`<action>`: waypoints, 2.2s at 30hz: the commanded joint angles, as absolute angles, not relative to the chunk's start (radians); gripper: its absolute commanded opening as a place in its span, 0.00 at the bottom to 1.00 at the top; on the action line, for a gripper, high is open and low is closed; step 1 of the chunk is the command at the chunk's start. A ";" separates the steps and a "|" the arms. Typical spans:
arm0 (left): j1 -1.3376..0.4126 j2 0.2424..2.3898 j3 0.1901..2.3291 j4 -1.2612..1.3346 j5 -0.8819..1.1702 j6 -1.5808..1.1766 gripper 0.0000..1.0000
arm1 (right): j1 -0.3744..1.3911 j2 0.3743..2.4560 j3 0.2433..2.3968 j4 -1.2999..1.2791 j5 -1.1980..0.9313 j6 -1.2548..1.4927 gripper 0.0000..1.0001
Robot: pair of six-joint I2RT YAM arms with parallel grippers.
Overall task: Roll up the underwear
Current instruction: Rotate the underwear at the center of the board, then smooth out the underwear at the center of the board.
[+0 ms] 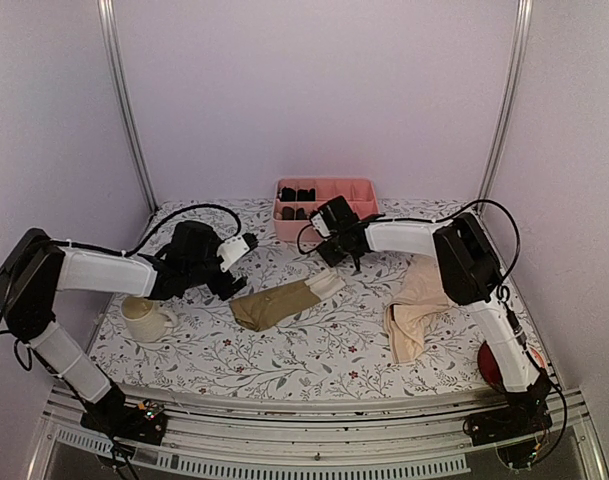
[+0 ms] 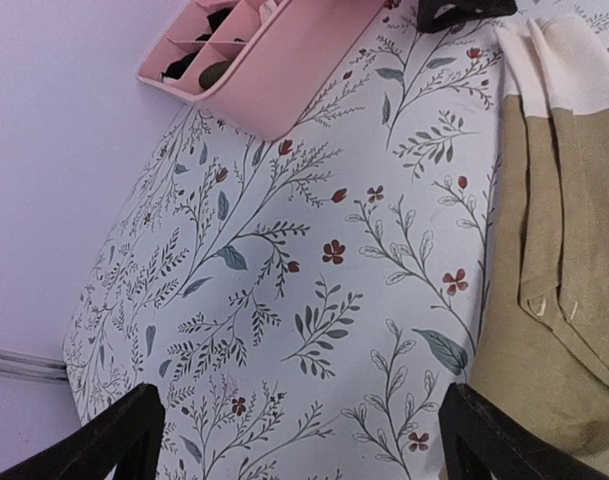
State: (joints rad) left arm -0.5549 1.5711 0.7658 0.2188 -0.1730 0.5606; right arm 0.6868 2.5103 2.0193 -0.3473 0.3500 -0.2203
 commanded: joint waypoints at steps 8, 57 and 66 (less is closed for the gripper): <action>-0.544 1.720 0.832 0.215 -0.318 0.631 0.98 | 0.746 1.890 1.380 -0.266 0.366 -0.151 0.78; -0.673 1.542 0.776 -0.047 0.196 0.703 0.99 | 0.793 2.295 1.679 -0.314 0.362 -0.165 0.98; -0.673 1.527 0.765 -0.049 0.216 0.715 0.99 | 0.785 2.441 1.789 -0.298 0.392 -0.197 1.00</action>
